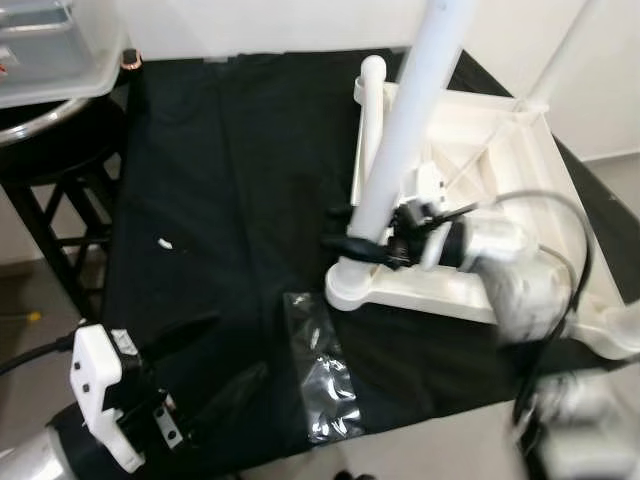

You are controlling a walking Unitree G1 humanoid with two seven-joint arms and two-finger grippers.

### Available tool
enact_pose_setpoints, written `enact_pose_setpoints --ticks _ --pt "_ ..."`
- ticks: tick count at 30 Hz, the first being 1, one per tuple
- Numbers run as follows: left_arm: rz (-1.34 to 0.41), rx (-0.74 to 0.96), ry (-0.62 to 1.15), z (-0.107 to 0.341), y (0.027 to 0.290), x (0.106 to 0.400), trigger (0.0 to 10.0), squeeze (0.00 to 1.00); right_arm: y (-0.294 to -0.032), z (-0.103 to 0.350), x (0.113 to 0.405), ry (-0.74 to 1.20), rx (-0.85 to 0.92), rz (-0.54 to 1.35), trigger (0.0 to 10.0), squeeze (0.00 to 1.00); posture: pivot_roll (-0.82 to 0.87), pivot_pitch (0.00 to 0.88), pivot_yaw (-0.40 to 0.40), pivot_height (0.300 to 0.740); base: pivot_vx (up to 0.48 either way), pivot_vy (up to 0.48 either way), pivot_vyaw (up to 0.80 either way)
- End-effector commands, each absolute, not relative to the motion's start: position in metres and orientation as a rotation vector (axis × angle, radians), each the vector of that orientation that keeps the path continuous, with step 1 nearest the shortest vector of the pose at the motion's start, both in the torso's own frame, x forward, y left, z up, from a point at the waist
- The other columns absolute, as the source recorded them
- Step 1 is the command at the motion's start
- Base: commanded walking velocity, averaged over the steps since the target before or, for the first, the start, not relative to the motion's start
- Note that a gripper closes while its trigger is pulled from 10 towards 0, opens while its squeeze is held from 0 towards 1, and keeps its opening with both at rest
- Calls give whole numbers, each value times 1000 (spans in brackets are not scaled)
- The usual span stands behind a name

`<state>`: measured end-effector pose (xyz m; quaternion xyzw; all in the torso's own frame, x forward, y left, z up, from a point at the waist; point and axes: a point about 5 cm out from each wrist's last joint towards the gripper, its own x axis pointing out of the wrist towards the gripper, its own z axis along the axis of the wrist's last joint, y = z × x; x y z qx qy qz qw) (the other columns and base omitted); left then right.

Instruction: Building children table

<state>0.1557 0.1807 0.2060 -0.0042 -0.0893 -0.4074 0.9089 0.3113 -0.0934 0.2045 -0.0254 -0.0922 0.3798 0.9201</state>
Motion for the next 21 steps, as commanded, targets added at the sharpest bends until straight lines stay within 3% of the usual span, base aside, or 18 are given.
enact_pose_setpoints --ticks 1,3,11,12,15,16,21 --pt "-835 -7 -166 203 183 154 10000 0 -122 145 304 107 -144 417 0 0 97 219 -90 740 0 0 0" --pt "-847 -17 -172 203 182 156 10000 0 -115 138 277 121 -150 284 0 0 84 214 -81 740 0 0 0" --pt "-876 -27 -184 201 176 162 10000 0 -99 151 272 77 -154 311 0 0 70 188 -80 740 0 0 0" --pt "-875 -23 -187 201 177 163 10000 0 -98 154 273 70 -148 305 10000 0 70 186 -81 740 0 0 0" --pt "-873 -19 -191 202 177 164 10000 0 -97 158 273 63 -145 272 10000 0 70 186 -81 740 0 0 0" --pt "-872 -17 -191 202 178 164 10000 0 -94 162 275 40 -119 319 10000 1000 71 183 -80 740 0 0 0" --pt "-875 -15 -188 201 178 163 10000 0 -88 189 290 -54 -16 603 10000 1000 76 185 -82 740 0 0 0"
